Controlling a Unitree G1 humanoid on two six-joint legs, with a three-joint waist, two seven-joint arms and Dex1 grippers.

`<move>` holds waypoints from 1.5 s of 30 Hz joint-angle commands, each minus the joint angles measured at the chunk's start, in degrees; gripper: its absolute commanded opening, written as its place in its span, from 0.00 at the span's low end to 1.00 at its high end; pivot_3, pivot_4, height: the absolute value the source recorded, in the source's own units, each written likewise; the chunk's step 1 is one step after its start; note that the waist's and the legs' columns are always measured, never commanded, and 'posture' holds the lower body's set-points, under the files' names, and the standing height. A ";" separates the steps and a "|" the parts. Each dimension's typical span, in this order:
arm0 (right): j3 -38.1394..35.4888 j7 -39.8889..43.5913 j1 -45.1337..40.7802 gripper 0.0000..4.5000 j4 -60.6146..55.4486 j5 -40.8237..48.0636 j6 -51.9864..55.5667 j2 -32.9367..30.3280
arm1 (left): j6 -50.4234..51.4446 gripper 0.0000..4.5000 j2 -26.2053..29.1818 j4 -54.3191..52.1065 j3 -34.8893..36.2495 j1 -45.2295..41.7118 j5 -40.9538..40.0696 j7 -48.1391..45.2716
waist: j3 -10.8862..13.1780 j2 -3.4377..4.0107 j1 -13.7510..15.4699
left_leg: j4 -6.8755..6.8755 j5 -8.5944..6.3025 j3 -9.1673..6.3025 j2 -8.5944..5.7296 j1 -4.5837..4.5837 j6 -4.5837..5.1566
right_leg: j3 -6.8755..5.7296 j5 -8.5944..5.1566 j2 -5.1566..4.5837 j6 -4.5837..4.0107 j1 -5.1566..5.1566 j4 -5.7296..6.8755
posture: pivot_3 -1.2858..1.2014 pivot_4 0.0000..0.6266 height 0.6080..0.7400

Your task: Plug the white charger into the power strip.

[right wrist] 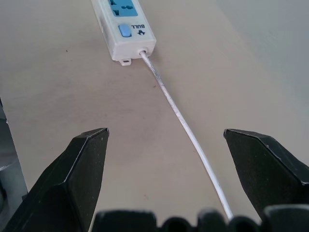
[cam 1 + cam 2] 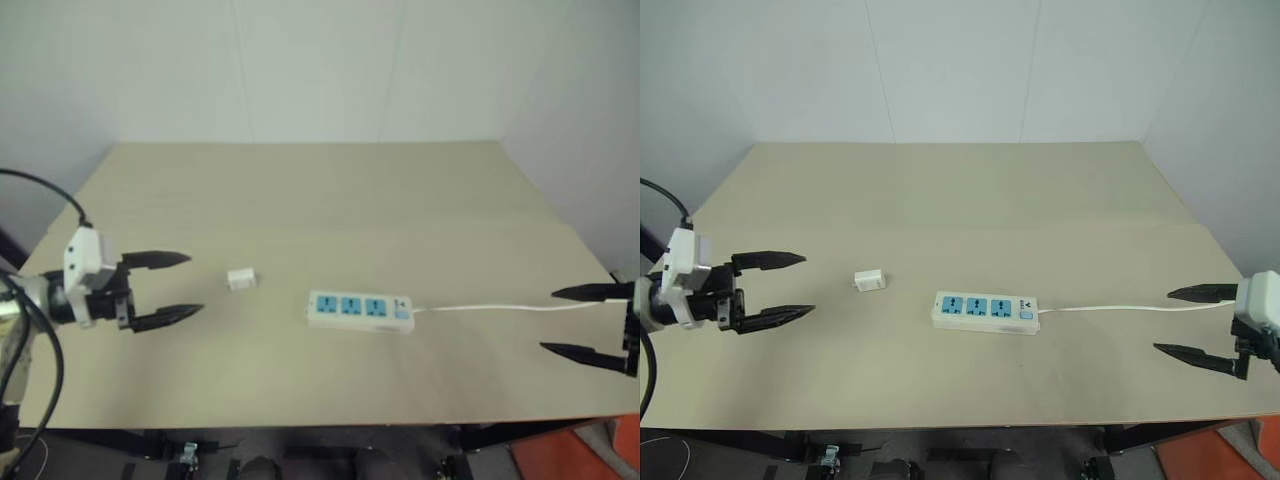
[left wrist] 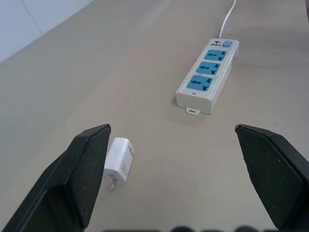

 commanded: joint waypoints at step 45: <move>31.16 2.44 -35.64 0.99 25.21 -10.82 -9.60 23.76 | 2.53 1.00 -1.66 -8.23 -3.92 -1.99 -3.51 3.21 | 0.00 0.01 -0.03 | 0.08 0.00 -0.03 0.01 -0.01 0.00 | -0.03 0.17 0.01 -0.28 -0.04 0.16 | 0.52 0.24 1.00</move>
